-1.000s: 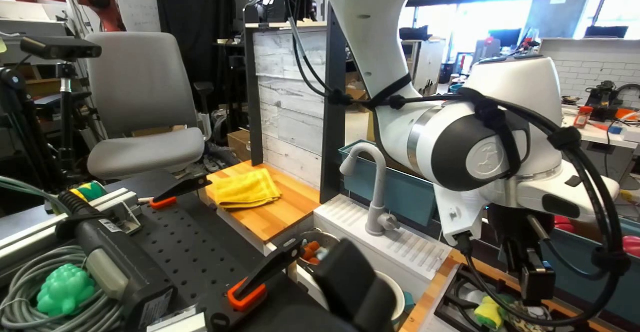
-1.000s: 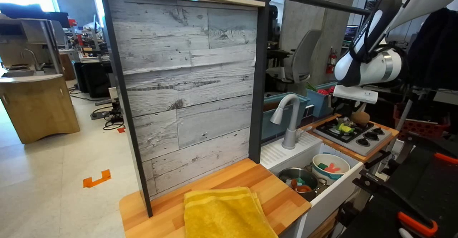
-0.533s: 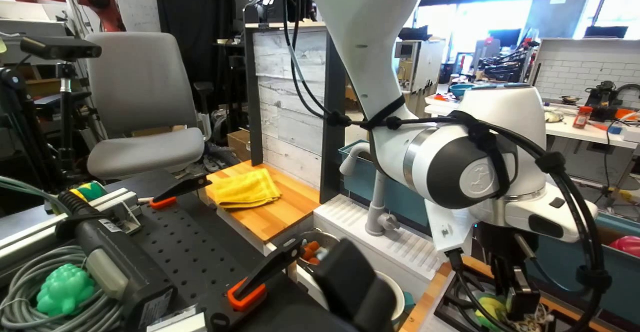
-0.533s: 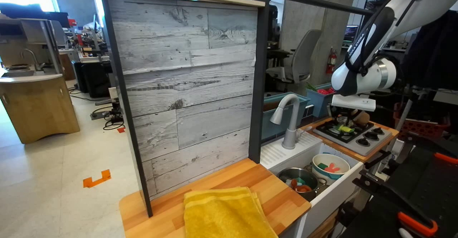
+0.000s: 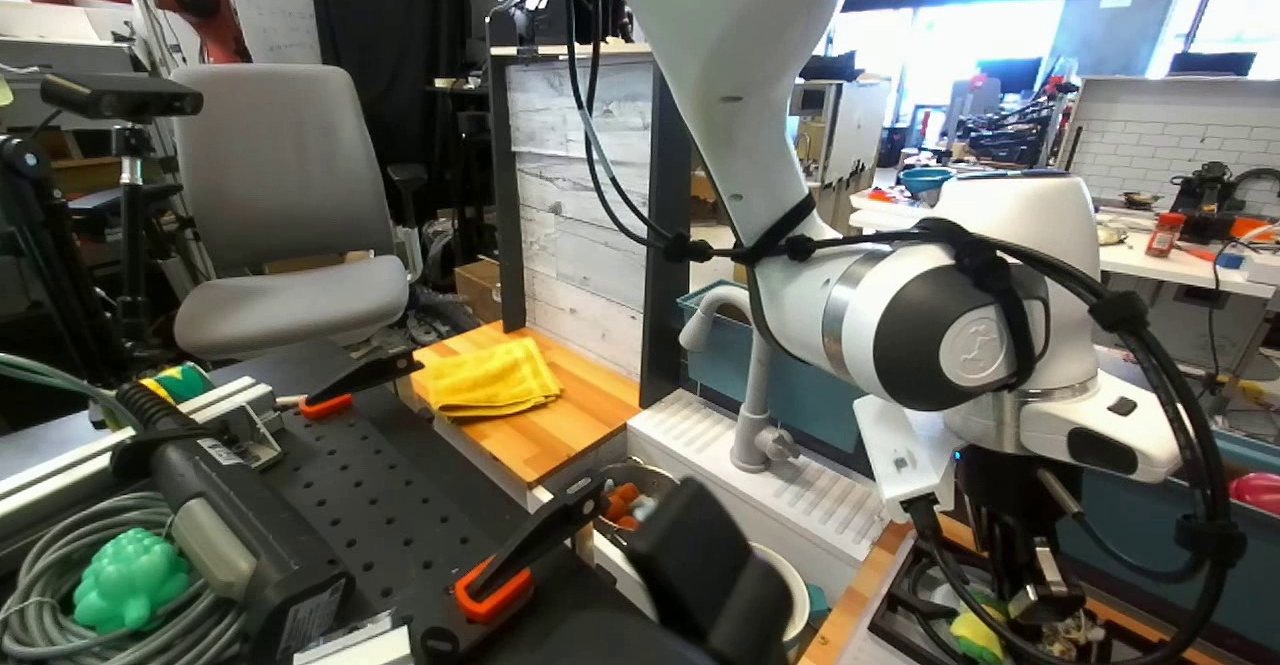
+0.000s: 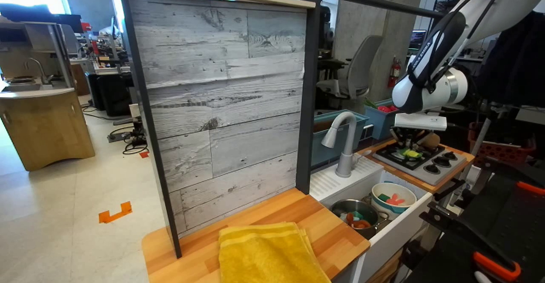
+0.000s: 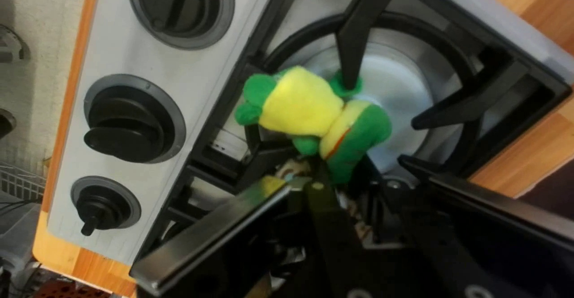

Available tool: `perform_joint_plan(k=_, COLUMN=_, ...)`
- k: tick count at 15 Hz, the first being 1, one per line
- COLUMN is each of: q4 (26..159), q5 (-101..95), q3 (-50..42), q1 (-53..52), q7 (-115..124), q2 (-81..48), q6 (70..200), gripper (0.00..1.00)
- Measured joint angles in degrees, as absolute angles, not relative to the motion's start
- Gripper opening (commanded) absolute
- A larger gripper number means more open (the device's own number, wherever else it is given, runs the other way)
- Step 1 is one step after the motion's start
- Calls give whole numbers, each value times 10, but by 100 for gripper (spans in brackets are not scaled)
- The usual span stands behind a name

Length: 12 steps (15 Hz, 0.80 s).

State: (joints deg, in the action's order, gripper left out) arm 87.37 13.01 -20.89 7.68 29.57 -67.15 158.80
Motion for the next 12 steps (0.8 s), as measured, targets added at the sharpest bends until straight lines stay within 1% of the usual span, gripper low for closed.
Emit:
perform_joint_plan(k=2, q4=872, q5=128, q3=-207, q1=77, q7=284, q2=-666, q6=1557, gripper=2)
perform_joint_plan(k=3, q4=872, q5=127, q3=-204, q1=77, q7=275, q2=-661, q6=1543, gripper=1)
perform_joint_plan(k=6, q4=882, q5=124, q3=-189, q1=78, q7=232, q2=-635, q6=1496, gripper=2)
perform_joint_plan(k=12, q4=1016, q5=86, q3=-125, q1=65, q7=120, q2=-498, q6=1447, gripper=2)
